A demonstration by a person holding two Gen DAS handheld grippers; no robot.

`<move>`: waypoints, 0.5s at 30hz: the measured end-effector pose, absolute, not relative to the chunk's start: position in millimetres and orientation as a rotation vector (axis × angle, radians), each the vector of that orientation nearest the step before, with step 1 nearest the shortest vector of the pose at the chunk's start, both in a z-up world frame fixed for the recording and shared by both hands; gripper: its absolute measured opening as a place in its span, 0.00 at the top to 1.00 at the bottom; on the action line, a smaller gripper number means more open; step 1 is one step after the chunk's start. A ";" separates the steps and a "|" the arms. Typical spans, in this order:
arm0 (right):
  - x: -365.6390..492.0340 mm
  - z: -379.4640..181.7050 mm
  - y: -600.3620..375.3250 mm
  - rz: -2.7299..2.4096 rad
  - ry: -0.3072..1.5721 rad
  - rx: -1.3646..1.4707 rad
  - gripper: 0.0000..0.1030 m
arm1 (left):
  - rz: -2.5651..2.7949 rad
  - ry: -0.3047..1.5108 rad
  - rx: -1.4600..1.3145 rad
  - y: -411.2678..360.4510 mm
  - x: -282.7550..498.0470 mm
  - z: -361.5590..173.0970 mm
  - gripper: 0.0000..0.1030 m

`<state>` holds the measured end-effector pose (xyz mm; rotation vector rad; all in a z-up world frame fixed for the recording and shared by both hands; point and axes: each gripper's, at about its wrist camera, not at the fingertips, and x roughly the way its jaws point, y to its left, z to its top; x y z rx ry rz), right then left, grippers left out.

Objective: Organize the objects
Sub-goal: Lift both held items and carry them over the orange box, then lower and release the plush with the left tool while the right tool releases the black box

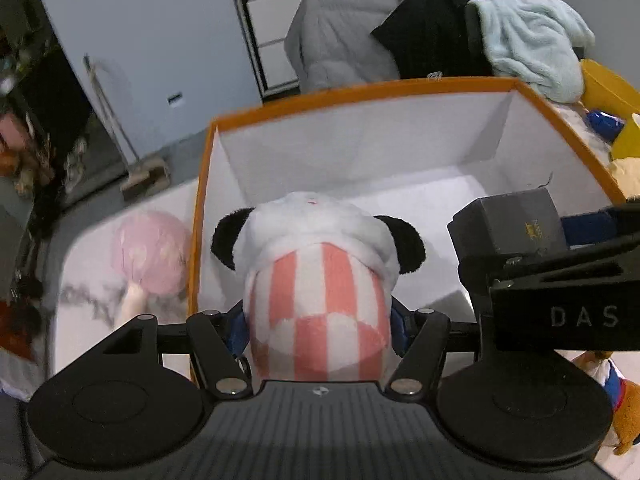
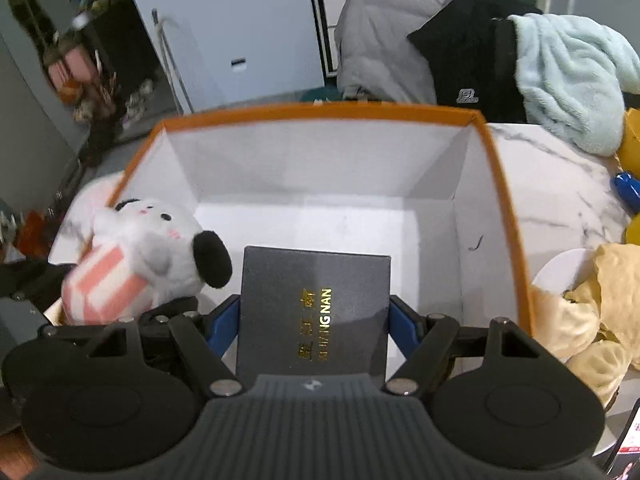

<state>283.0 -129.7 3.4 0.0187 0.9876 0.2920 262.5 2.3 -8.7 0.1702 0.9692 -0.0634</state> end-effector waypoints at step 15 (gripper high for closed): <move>291.2 -48.0 -149.8 0.330 1.198 0.187 0.25 | -0.013 1.088 0.311 -19.1 247.0 -15.0 0.29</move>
